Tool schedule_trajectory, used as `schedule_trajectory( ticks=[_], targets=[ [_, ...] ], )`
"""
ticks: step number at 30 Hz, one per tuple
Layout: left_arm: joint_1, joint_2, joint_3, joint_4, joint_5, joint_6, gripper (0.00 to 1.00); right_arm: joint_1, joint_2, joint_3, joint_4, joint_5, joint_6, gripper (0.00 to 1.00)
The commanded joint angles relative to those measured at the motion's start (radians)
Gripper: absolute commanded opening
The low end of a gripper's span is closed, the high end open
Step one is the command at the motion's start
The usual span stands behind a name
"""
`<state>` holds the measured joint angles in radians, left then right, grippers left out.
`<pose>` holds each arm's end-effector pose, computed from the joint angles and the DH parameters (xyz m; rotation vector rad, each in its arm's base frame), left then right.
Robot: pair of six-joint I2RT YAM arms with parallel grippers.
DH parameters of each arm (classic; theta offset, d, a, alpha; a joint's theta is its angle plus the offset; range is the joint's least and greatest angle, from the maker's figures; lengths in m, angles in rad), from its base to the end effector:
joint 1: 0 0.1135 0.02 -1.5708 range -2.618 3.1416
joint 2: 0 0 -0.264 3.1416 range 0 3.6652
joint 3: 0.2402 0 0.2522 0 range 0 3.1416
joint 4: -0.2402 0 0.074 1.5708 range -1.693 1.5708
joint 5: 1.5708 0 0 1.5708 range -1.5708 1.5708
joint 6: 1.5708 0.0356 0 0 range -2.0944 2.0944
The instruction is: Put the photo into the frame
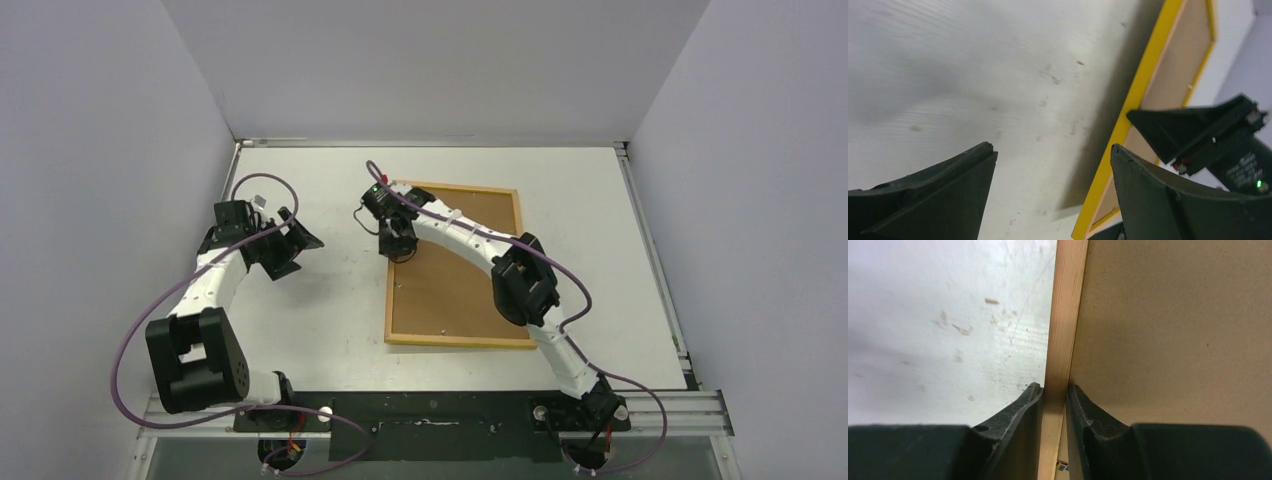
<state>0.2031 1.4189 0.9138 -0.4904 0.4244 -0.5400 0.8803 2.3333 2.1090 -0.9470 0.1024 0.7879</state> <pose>0.2785 0.0424 0.2191 -0.7792 2.4504 -0.6723 0.3194 0.3809 0.2076 -0.0996 2.7791 0.3212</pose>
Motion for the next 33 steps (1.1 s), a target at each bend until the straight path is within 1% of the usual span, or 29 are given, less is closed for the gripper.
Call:
schedule_trajectory(
  ticks=[1,2,4,6,9,10,13,14,16,18,22,27,29,32,33],
  targets=[
    [-0.024,-0.116,-0.091,0.21,0.328,-0.058,0.81,-0.067,-0.209,-0.005,0.148,-0.069,0.054,0.0],
    [-0.038,-0.135,-0.119,0.262,0.366,-0.089,0.81,-0.074,-0.219,-0.01,0.161,-0.078,0.056,0.0],
    [-0.087,-0.17,-0.166,0.344,0.393,-0.128,0.81,-0.086,-0.239,-0.02,0.184,-0.092,0.058,0.0],
    [-0.174,-0.183,-0.181,0.383,0.392,-0.136,0.81,-0.093,-0.256,-0.031,0.205,-0.095,0.068,0.0],
    [-0.279,-0.158,-0.186,0.438,0.386,-0.163,0.82,-0.1,-0.292,-0.065,0.251,-0.126,0.089,0.0],
    [-0.298,-0.143,-0.189,0.455,0.385,-0.178,0.82,-0.103,-0.305,-0.078,0.266,-0.13,0.1,0.0],
    [-0.342,-0.107,-0.211,0.581,0.415,-0.234,0.81,-0.114,-0.332,-0.116,0.303,-0.147,0.124,0.0],
    [-0.351,-0.098,-0.222,0.648,0.453,-0.278,0.81,-0.117,-0.339,-0.129,0.316,-0.155,0.131,0.0],
    [-0.361,-0.081,-0.25,0.789,0.495,-0.356,0.78,-0.12,-0.352,-0.15,0.34,-0.162,0.143,0.0],
    [-0.383,-0.066,-0.261,0.853,0.498,-0.388,0.75,-0.123,-0.36,-0.162,0.354,-0.166,0.154,0.0],
    [-0.439,-0.041,-0.245,0.781,0.453,-0.342,0.66,-0.131,-0.365,-0.173,0.375,-0.18,0.179,0.0],
    [-0.45,-0.054,-0.248,0.743,0.405,-0.326,0.56,-0.14,-0.374,-0.175,0.382,-0.178,0.211,0.0],
    [-0.451,-0.062,-0.245,0.74,0.398,-0.322,0.49,-0.144,-0.376,-0.173,0.381,-0.18,0.222,0.0],
    [-0.45,-0.076,-0.234,0.746,0.387,-0.318,0.33,-0.145,-0.37,-0.154,0.353,-0.171,0.216,0.0],
    [-0.45,-0.081,-0.229,0.743,0.379,-0.313,0.29,-0.144,-0.368,-0.149,0.342,-0.165,0.212,0.0]
  ],
)
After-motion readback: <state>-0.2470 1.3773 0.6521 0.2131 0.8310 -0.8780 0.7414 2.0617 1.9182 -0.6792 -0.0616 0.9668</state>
